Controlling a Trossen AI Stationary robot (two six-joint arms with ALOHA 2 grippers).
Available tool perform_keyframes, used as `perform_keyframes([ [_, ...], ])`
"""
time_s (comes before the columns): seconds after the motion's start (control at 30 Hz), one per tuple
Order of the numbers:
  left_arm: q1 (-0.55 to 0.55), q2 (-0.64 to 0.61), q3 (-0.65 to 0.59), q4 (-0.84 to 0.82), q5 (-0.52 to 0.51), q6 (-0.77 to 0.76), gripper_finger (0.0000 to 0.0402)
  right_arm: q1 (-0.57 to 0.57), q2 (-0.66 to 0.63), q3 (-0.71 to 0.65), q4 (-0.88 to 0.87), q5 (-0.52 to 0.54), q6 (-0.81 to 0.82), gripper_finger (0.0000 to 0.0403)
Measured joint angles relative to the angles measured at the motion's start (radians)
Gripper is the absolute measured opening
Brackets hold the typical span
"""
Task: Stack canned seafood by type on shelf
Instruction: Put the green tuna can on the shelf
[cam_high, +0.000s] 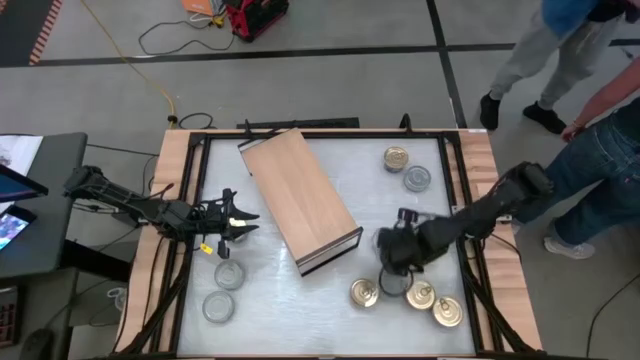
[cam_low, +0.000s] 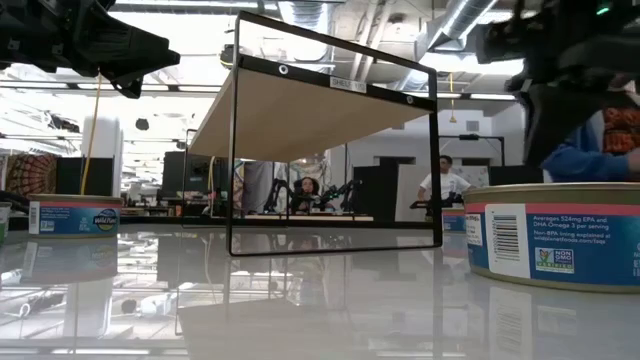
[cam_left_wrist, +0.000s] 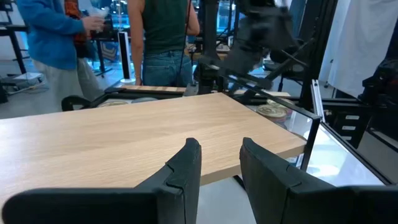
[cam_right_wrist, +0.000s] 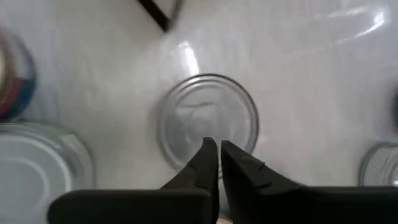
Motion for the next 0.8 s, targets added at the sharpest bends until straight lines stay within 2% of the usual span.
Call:
perform_keyframes([
  [0.23, 0.0, 0.0, 0.0, -0.007, 0.0, -0.008, 0.0103, -0.16, -0.046, -0.054, 0.111, -0.1, -0.213, 0.0147],
  [0.33, 0.0, 0.0, 0.0, -0.024, 0.0, -0.015, 0.0103, -0.231, -0.039, -0.083, 0.143, -0.178, -0.28, 0.0166],
  [0.4, 0.0, 0.0, 0.0, -0.029, 0.0, -0.015, 0.0103, -0.276, -0.029, -0.106, 0.171, -0.232, -0.313, 0.0167],
  [0.5, 0.0, 0.0, 0.0, -0.029, 0.0, -0.015, 0.0103, -0.33, -0.023, -0.132, 0.184, -0.258, -0.346, 0.0157],
  [0.8, 0.0, 0.0, 0.0, -0.029, 0.0, -0.015, 0.0103, -0.417, -0.021, -0.151, 0.215, -0.394, -0.417, 0.0102],
])
